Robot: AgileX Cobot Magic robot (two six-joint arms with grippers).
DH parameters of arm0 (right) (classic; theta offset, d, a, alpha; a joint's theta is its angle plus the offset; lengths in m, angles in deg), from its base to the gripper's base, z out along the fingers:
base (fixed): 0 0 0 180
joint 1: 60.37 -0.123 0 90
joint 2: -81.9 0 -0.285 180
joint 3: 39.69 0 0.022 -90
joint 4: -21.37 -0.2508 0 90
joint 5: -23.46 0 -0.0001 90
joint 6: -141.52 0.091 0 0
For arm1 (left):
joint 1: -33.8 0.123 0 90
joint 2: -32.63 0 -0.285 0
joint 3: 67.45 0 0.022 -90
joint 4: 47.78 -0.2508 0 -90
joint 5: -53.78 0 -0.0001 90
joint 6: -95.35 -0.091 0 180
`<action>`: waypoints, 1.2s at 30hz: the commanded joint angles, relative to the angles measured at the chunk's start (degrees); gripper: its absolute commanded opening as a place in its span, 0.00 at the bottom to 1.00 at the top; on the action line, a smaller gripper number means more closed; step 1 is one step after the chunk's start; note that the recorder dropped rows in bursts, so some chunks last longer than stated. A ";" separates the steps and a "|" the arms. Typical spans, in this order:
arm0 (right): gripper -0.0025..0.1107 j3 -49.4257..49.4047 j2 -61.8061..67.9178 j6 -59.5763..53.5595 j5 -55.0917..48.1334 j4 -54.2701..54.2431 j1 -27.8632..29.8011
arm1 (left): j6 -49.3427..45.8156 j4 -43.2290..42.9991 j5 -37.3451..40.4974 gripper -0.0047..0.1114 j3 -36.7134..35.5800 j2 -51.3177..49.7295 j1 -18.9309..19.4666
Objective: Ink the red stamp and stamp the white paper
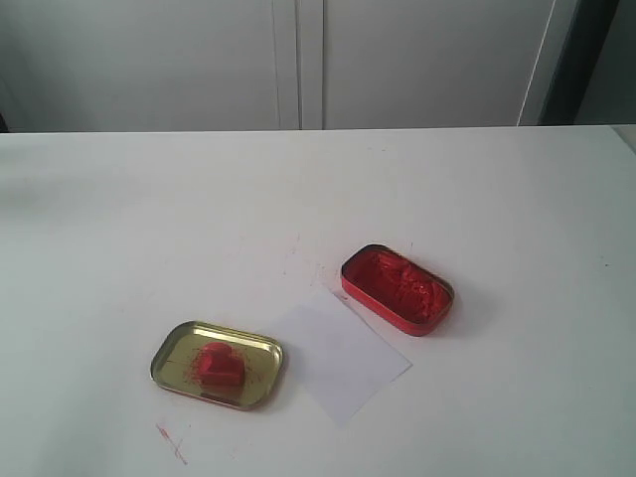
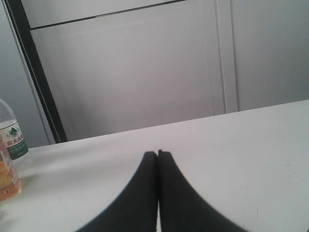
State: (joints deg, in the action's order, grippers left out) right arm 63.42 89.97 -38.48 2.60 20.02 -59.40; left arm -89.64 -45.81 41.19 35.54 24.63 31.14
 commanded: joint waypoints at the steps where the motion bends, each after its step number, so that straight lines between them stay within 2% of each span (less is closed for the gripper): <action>1: 0.02 -0.32 -0.28 0.00 0.79 -0.08 0.09 | 0.10 0.14 -1.53 0.04 -0.21 0.22 -0.28; 15: 0.02 -0.32 -0.28 0.00 0.79 -0.08 0.09 | 0.20 1.95 -0.56 0.04 -0.21 0.22 -0.28; 25: 0.02 -0.32 -0.28 0.00 0.79 -0.08 0.09 | 0.20 1.54 16.27 0.04 7.94 0.22 -0.28; 36: 0.02 -0.32 -0.28 0.00 0.79 -0.08 0.09 | 0.07 1.85 33.00 0.04 23.34 -5.93 -0.28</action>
State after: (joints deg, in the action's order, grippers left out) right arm 63.42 89.97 -38.48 2.60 20.02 -59.40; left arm -89.64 -44.35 69.16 55.14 20.76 31.14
